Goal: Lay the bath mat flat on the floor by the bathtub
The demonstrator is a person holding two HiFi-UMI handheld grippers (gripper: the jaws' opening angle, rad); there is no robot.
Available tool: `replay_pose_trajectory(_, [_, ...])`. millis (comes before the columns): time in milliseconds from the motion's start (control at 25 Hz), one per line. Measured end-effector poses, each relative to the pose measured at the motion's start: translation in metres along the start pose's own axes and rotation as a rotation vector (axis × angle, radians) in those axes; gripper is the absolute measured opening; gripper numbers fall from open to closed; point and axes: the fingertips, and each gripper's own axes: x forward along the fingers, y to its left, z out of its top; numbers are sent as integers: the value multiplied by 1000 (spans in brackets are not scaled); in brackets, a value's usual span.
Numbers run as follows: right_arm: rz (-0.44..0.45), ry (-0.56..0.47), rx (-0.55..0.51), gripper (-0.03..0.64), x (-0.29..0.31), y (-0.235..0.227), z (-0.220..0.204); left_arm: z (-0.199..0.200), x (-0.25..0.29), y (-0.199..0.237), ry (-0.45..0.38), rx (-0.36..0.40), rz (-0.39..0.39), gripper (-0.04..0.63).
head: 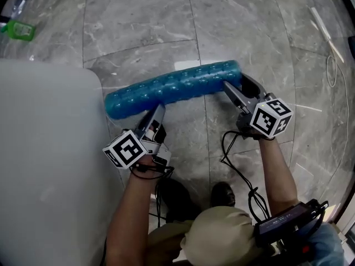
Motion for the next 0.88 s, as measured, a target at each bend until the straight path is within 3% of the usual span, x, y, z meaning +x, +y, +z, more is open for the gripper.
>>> replay_pose_trajectory(120, [-32, 1, -4, 295, -2, -4, -6, -3, -4, 7, 9, 21, -5, 8])
replay_pose_trajectory(200, [-136, -39, -61, 313, -8, -5, 13, 0, -3, 3, 10, 33, -38, 8])
replay_pose_trajectory(280, [-238, -113, -182, 226, -10, 11, 44, 11, 0, -8, 22, 88, -60, 8])
replay_pose_trajectory(360, [-275, -111, -278, 141, 2, 40, 56, 24, -4, -23, 13, 150, -54, 6])
replay_pose_trajectory(480, [-329, 24, -303, 14, 35, 66, 38, 44, -18, -43, -27, 266, 26, 5])
replay_pose_trajectory(560, [-366, 111, -290, 14, 49, 70, 23, 49, -24, -55, -37, 351, 97, 5])
replay_pose_trajectory(680, [-401, 187, -296, 9, 52, 73, 8, 40, -29, -65, -31, 395, 159, 5])
replay_pose_trajectory(880, [-427, 192, -342, 8, 55, 74, 1, 33, -19, -55, -89, 463, 252, 5])
